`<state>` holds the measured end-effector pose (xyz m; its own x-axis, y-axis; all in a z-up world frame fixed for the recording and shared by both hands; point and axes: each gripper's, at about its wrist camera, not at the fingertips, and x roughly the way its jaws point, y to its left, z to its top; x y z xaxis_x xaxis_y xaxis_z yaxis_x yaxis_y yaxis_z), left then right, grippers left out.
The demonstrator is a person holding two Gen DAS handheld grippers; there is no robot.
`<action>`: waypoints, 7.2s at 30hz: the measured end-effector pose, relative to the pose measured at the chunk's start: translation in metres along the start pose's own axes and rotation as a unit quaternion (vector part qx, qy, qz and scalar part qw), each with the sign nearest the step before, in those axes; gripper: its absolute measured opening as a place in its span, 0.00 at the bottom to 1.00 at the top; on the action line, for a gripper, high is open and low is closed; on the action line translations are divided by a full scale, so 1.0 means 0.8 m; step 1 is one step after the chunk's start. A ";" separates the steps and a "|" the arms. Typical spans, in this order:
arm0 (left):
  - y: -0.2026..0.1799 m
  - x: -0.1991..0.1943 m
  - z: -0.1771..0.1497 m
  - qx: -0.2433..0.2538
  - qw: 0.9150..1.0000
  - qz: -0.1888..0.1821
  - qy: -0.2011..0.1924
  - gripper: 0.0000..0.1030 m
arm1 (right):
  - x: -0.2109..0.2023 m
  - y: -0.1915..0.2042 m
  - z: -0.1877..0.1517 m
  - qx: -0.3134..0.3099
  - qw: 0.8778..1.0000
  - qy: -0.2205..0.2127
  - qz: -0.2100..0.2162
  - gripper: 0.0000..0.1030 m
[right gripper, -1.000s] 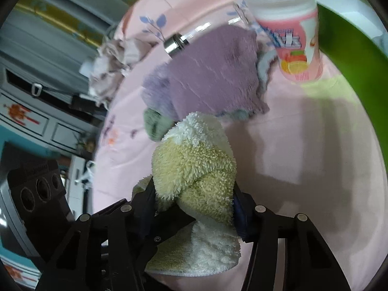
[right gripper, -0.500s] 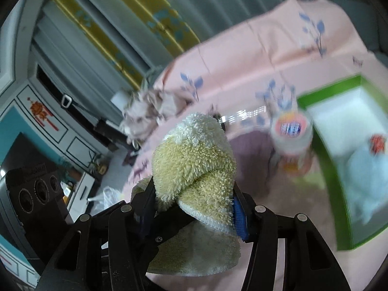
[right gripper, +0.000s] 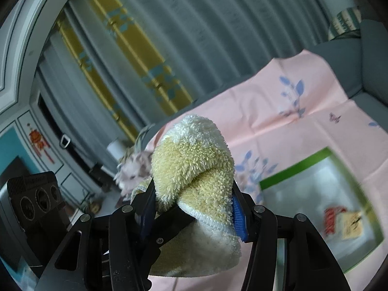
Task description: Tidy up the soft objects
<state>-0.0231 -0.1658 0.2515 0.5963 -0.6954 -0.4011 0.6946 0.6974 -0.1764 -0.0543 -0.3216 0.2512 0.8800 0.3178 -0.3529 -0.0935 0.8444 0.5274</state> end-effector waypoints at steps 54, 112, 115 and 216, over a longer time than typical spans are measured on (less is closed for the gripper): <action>-0.050 0.205 -0.051 0.023 0.979 0.011 0.203 0.51 | 0.010 -0.220 -0.037 0.218 0.960 0.011 -0.174 0.42; 0.289 -0.176 -0.232 -0.321 0.915 0.229 0.090 0.99 | 0.145 0.102 -0.094 -0.110 0.977 0.162 -0.090 0.96; 0.294 -0.185 -0.242 -0.326 0.910 0.241 0.084 0.98 | 0.196 0.121 -0.116 -0.108 0.970 0.207 -0.072 0.96; 0.139 -0.117 -0.187 -0.162 0.979 0.075 0.095 0.11 | 0.119 0.127 -0.204 -0.059 0.975 0.201 0.070 0.35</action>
<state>-0.0619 0.0032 0.1348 0.5740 -0.5583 -0.5990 0.4228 0.8285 -0.3671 -0.0562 -0.1350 0.1452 0.6028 0.5573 -0.5710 -0.2735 0.8166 0.5083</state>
